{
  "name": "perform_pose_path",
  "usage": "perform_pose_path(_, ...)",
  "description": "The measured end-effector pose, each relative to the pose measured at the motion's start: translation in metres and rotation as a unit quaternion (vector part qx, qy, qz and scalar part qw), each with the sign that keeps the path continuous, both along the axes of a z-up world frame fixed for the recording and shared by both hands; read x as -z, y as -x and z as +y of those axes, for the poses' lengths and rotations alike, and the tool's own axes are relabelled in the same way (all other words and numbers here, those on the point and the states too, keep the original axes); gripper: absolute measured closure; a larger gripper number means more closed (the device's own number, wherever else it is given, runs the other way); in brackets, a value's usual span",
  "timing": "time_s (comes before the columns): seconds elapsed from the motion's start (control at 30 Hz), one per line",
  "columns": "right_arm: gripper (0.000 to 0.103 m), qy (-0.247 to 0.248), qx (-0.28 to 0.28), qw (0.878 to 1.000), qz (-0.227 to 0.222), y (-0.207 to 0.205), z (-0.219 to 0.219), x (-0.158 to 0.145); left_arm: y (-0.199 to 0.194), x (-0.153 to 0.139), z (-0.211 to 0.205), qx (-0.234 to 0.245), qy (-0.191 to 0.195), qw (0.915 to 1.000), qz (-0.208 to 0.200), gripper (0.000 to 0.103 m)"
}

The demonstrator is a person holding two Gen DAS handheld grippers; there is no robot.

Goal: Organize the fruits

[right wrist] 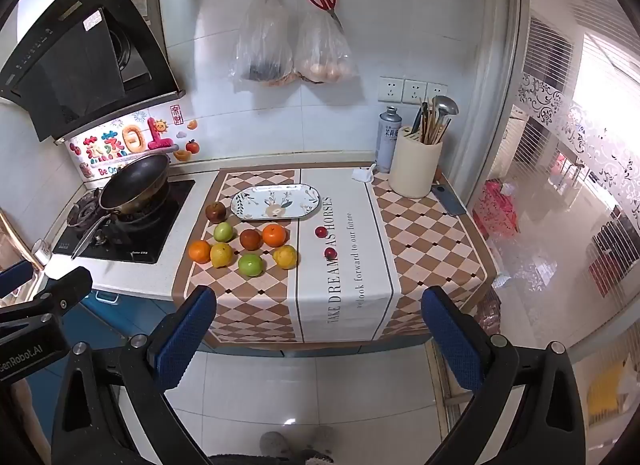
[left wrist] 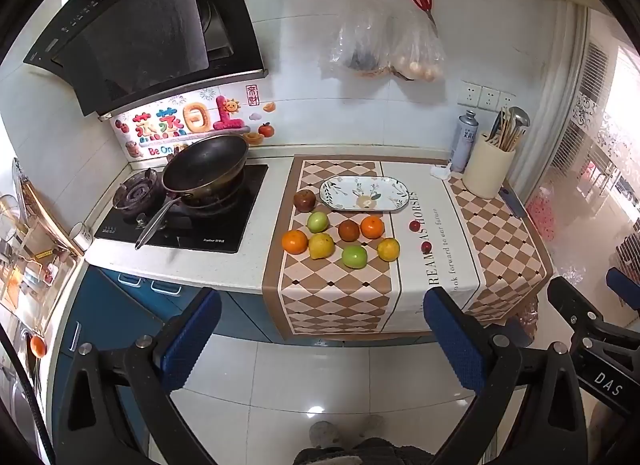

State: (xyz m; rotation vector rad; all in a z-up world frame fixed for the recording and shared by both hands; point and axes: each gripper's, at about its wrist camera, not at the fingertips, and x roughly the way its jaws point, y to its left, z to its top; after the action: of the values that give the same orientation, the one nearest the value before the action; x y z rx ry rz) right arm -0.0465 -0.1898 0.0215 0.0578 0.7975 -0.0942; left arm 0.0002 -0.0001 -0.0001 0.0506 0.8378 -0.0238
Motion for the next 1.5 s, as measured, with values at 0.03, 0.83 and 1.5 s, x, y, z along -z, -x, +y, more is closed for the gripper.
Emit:
perform_pose_path(0.03,0.000,0.000,-0.001,1.000,0.000,0.000,0.000,0.000,0.000,0.000,0.000,0.000,0.004,1.0000,-0.002,0.000)
perform_pose_path(0.83,0.000,0.003,0.000,1.000,0.003,0.002,0.008,-0.004,0.000,0.000,0.000,0.000,0.005,1.0000,-0.002,0.000)
perform_pose_path(1.5,0.000,0.000,-0.009,1.000,0.008,-0.002,0.013,-0.004,-0.001,0.002,0.003,-0.001,0.009,1.0000,-0.001,0.000)
